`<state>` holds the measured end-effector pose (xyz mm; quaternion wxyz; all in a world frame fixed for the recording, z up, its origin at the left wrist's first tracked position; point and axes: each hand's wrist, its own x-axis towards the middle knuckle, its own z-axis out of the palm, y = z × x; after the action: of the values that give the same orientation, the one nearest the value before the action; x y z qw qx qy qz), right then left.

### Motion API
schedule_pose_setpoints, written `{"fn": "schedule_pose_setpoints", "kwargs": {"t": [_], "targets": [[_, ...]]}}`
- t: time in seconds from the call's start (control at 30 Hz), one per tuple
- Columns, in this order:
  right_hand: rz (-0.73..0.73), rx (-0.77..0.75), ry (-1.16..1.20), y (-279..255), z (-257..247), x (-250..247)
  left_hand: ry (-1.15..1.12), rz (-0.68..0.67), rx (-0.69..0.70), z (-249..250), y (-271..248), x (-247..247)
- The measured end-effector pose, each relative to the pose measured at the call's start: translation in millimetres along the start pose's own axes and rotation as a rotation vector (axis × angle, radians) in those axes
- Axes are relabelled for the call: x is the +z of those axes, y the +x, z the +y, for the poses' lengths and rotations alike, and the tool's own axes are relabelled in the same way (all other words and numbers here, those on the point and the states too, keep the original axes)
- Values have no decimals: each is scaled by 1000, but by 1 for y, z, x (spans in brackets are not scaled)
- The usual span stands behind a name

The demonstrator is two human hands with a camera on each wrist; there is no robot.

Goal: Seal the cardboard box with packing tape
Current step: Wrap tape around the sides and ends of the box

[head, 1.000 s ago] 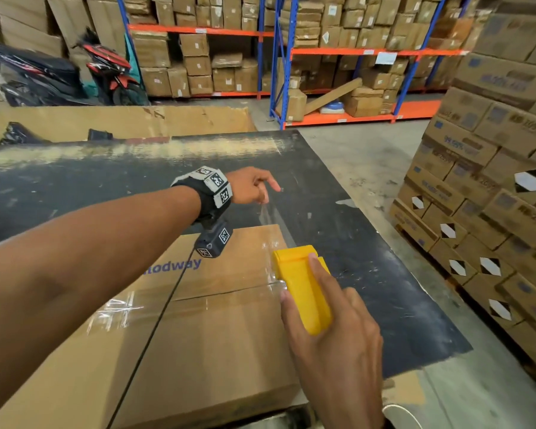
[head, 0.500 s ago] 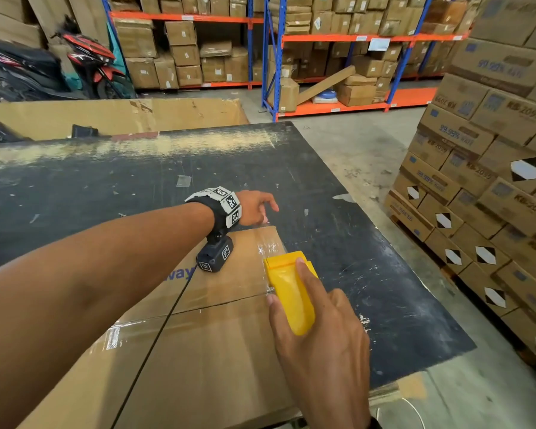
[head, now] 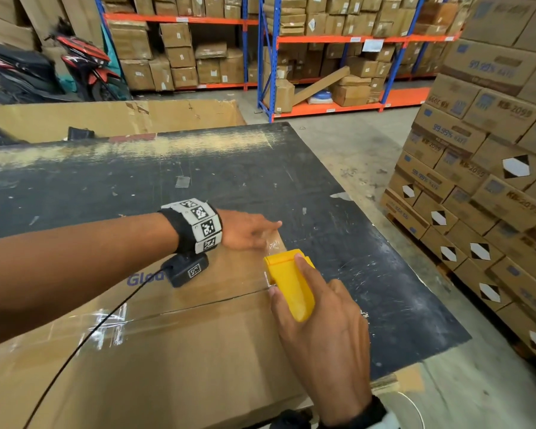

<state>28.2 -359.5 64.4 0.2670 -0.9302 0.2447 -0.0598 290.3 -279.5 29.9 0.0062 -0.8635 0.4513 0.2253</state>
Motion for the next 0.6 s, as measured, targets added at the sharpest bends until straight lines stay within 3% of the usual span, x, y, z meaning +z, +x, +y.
{"fn": "schedule_pose_setpoints", "kwargs": {"t": [0.07, 0.37, 0.47, 0.6], "targets": [[0, -9, -3, 1, -1, 1, 63, -76, -23, 3, -3, 15], [21, -2, -23, -7, -1, 0, 1, -28, -61, -5, 3, 32], [16, -11, -11, -39, 13, -9, -32, -20, -60, -7, 1, 31], [120, -27, 20, -111, 58, -18, -41, -25, -67, -6, 1, 30]]}}
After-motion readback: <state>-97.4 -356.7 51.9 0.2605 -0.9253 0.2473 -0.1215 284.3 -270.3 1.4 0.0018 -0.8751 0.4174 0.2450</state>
